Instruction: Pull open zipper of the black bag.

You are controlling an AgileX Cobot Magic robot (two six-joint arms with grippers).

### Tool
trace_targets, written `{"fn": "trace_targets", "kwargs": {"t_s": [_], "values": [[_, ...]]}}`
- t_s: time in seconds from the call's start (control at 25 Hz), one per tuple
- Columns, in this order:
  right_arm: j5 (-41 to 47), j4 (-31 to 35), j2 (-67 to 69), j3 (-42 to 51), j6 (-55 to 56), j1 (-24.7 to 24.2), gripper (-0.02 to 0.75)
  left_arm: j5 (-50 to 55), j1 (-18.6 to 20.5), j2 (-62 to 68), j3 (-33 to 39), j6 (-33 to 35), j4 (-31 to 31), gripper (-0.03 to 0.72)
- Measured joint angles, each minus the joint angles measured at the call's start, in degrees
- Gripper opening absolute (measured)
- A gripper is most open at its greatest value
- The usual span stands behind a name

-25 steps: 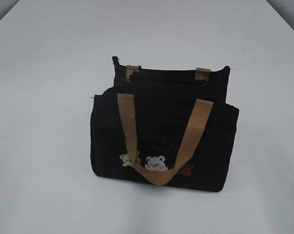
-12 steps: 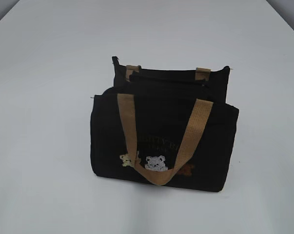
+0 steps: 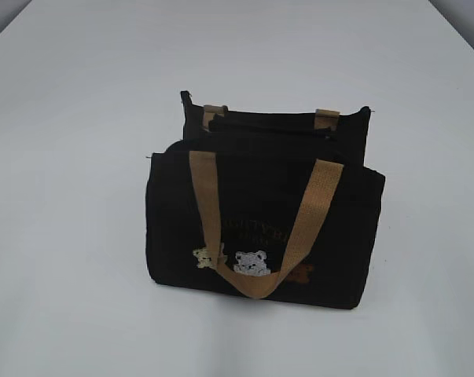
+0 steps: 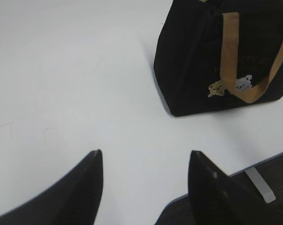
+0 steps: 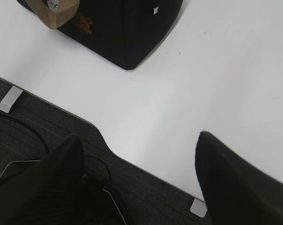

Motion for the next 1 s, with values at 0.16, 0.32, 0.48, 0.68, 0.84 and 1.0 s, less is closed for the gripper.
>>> {"fn": "trace_targets", "kwargs": {"t_s": [0.16, 0.32, 0.48, 0.68, 0.84, 1.0], "values": [[0.00, 0.00, 0.00, 0.00, 0.00, 0.00, 0.572, -0.24, 0.00, 0.00, 0.00, 0.00, -0.01, 0.436], [-0.05, 0.00, 0.00, 0.00, 0.00, 0.00, 0.573, -0.24, 0.00, 0.00, 0.00, 0.00, -0.01, 0.436], [-0.05, 0.02, 0.00, 0.00, 0.00, -0.09, 0.573, -0.26, 0.00, 0.00, 0.00, 0.00, -0.02, 0.436], [-0.05, 1.05, -0.77, 0.00, 0.00, -7.18, 0.573, -0.39, 3.09, -0.24, 0.00, 0.00, -0.13, 0.436], [-0.10, 1.62, -6.20, 0.05, 0.00, -13.38, 0.573, -0.39, 11.16, -0.26, 0.00, 0.00, -0.13, 0.436], [-0.10, 2.16, -12.68, 0.05, 0.00, -16.77, 0.573, -0.45, 16.11, -1.06, 0.00, 0.00, -0.13, 0.436]]}}
